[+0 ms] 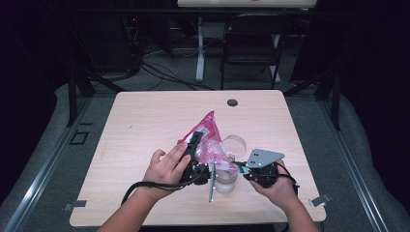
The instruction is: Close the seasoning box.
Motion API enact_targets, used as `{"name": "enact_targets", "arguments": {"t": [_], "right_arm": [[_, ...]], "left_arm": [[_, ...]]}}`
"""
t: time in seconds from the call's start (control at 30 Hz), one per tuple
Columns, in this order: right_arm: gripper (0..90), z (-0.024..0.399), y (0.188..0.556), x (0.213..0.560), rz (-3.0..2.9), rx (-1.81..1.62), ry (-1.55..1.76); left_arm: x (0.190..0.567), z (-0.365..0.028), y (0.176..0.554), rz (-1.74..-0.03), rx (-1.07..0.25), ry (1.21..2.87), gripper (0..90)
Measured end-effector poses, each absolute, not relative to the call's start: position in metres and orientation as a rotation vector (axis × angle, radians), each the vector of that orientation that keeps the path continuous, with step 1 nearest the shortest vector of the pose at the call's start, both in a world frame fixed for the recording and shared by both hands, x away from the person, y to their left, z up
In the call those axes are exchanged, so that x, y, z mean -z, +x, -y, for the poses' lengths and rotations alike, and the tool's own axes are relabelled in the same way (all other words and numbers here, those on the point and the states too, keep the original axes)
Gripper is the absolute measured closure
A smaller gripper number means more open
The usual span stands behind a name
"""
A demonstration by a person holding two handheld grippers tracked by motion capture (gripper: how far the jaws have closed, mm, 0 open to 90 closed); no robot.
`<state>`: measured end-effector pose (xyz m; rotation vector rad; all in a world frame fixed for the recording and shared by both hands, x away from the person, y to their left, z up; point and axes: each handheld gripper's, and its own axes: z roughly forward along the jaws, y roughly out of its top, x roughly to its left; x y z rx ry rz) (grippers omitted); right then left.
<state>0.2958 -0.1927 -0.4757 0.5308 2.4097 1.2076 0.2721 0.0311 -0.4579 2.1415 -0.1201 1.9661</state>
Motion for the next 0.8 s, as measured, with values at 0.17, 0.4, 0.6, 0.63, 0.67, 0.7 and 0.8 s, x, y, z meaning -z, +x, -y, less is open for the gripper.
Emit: {"name": "enact_targets", "arguments": {"t": [0.17,0.4,0.6,0.63,0.67,0.7,0.8], "right_arm": [[90.0,0.1928,0.2962,0.4764,-2.409,-1.21,0.534],[90.0,0.1929,0.2962,0.4764,-2.411,-1.206,0.532],[90.0,0.1928,0.2962,0.4765,-2.415,-1.203,0.531],[90.0,0.1928,0.2962,0.4765,-2.415,-1.203,0.531],[90.0,0.1928,0.2962,0.4765,-2.415,-1.203,0.531],[90.0,0.1928,0.2963,0.4766,-2.415,-1.204,0.531],[90.0,0.1927,0.2963,0.4766,-2.416,-1.202,0.53]], "left_arm": [[0.4578,-0.0306,0.2719,0.121,-1.969,2.141,65.3],[0.4582,-0.0308,0.2718,0.115,-1.96,2.144,65.4],[0.458,-0.0308,0.2719,0.121,-1.964,2.144,65.4],[0.4581,-0.0308,0.272,0.12,-1.964,2.143,65.4],[0.4581,-0.0308,0.272,0.121,-1.964,2.142,65.5],[0.458,-0.0308,0.2721,0.12,-1.963,2.143,65.4],[0.458,-0.031,0.2721,0.12,-1.962,2.145,65.5]]}}
